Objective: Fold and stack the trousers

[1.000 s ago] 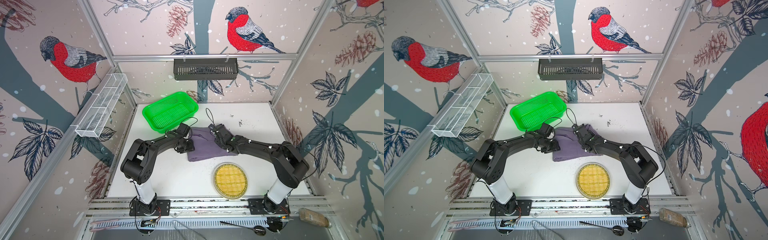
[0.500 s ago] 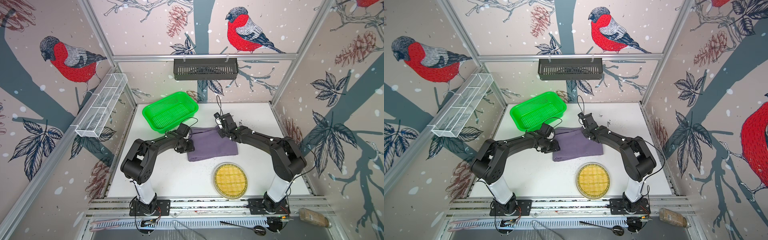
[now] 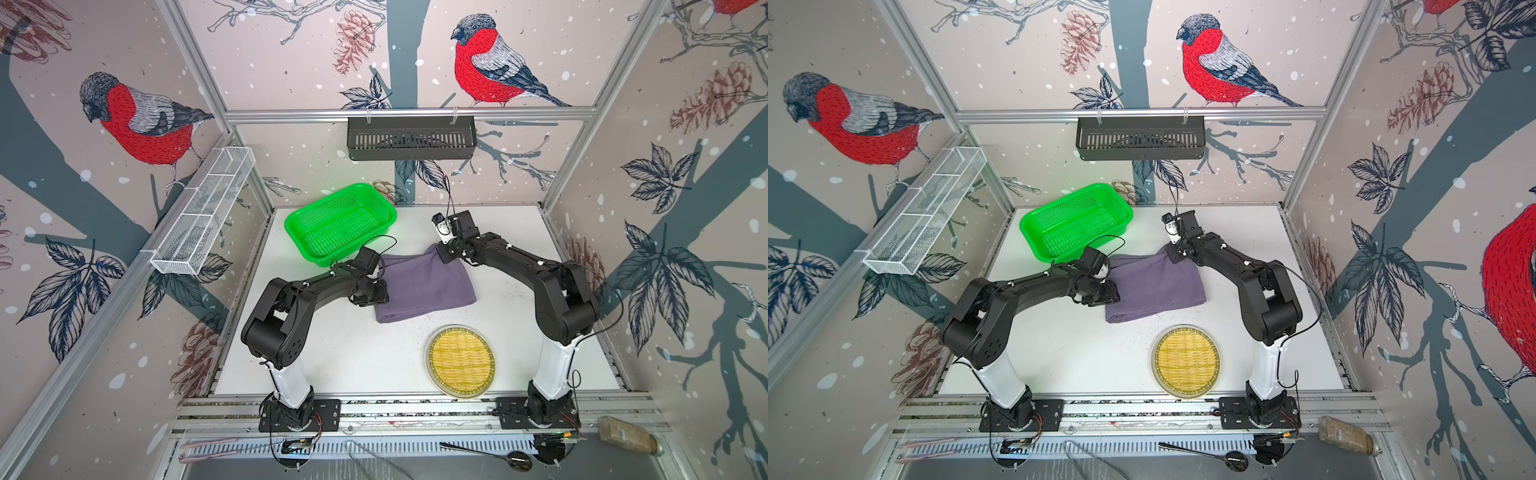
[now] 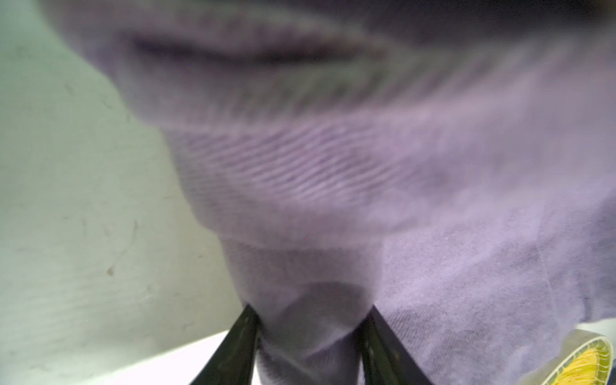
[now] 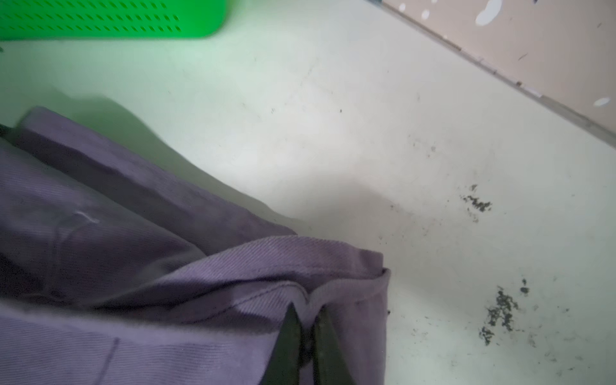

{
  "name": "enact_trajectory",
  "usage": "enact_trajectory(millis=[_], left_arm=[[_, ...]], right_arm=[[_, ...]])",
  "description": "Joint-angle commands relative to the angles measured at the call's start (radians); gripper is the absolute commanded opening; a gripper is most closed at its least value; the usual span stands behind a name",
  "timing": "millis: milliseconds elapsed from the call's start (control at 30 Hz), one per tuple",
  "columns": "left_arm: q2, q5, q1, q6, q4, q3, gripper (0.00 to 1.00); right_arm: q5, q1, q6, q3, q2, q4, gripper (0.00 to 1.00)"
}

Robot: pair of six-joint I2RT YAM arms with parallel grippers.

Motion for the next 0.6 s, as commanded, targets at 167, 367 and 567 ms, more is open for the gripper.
enact_trajectory(millis=[167,367,567], left_arm=[[-0.013,0.002,0.000,0.040,-0.097,0.044,0.50],[-0.030,-0.005,0.000,0.074,-0.131,0.093,0.51],[-0.005,-0.094,0.003,0.160,-0.201,0.212,0.53]], right_arm=[[-0.104,-0.073,0.053,0.057,0.080,0.018,0.35],[-0.091,-0.084,0.087,0.105,0.127,0.018,0.43],[-0.127,-0.093,0.134,0.139,0.087,0.016,0.54]])
